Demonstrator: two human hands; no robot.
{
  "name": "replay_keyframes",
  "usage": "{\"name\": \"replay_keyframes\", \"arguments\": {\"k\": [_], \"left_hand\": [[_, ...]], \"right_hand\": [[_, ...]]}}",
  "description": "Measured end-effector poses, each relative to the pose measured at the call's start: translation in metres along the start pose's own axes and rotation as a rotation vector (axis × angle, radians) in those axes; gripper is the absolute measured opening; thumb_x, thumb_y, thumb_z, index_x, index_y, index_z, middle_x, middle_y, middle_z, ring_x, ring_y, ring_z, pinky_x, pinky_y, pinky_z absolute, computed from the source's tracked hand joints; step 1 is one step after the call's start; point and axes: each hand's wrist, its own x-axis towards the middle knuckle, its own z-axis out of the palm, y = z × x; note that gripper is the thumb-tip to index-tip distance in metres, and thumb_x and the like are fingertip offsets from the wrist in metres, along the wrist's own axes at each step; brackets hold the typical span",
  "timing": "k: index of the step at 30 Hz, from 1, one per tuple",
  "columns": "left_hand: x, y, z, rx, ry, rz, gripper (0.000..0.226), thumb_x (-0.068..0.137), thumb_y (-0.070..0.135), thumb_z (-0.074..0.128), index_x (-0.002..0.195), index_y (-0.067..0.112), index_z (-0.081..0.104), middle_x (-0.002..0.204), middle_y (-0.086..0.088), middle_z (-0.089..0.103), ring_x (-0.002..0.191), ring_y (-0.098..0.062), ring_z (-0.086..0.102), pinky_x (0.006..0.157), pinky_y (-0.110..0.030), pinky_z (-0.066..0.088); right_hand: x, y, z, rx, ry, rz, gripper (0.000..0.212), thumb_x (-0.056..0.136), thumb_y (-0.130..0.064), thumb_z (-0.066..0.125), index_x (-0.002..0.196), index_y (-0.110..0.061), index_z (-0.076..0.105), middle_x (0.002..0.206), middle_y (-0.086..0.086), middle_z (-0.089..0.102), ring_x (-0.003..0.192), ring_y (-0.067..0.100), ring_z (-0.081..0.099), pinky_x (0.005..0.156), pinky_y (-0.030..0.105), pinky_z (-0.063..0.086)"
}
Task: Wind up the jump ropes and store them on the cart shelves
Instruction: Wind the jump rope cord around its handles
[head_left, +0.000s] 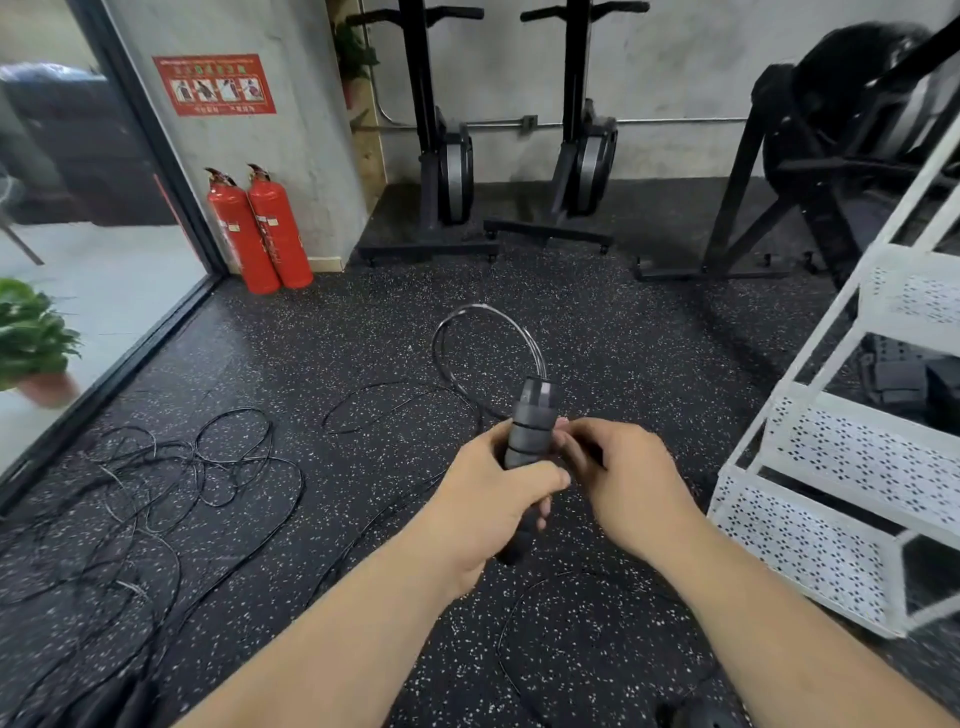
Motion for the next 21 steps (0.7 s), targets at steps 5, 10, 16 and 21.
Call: {"name": "replay_keyframes", "arguments": {"k": [5, 10, 16, 21], "left_hand": [[0.010, 0.011, -0.026, -0.018, 0.209, 0.012, 0.041, 0.092, 0.004, 0.072, 0.122, 0.032, 0.074, 0.093, -0.004, 0.072, 0.065, -0.016, 0.054, 0.073, -0.040, 0.050], [0.016, 0.016, -0.060, 0.045, 0.363, 0.025, 0.031, 0.092, 0.007, 0.073, 0.117, 0.025, 0.072, 0.078, -0.003, 0.066, 0.065, -0.018, 0.054, 0.067, -0.037, 0.051], [0.005, -0.003, -0.008, 0.084, 0.083, -0.069, 0.035, 0.090, 0.007, 0.075, 0.120, 0.024, 0.070, 0.075, -0.006, 0.065, 0.069, -0.020, 0.056, 0.067, -0.035, 0.052], [0.004, -0.001, 0.005, 0.038, 0.074, -0.058, 0.035, 0.092, 0.005, 0.070, 0.120, 0.026, 0.074, 0.071, 0.001, 0.065, 0.063, -0.015, 0.054, 0.063, -0.029, 0.050]], "right_hand": [[0.009, 0.019, -0.027, -0.113, -0.247, 0.036, 0.029, 0.105, -0.051, 0.056, 0.086, -0.036, 0.072, 0.059, -0.010, 0.062, 0.048, 0.006, 0.047, 0.051, 0.027, 0.039], [0.009, 0.028, -0.056, -0.096, -0.128, 0.054, 0.028, 0.106, -0.048, 0.054, 0.087, -0.040, 0.074, 0.050, -0.016, 0.051, 0.045, 0.006, 0.041, 0.051, 0.027, 0.030], [0.004, 0.015, -0.018, -0.070, -0.103, 0.031, 0.028, 0.105, -0.045, 0.059, 0.080, -0.037, 0.068, 0.058, -0.015, 0.059, 0.049, 0.004, 0.048, 0.050, 0.022, 0.032], [0.005, 0.019, -0.012, -0.120, -0.158, 0.011, 0.026, 0.106, -0.046, 0.058, 0.084, -0.035, 0.067, 0.065, -0.008, 0.063, 0.056, 0.006, 0.054, 0.050, 0.020, 0.036]]}}
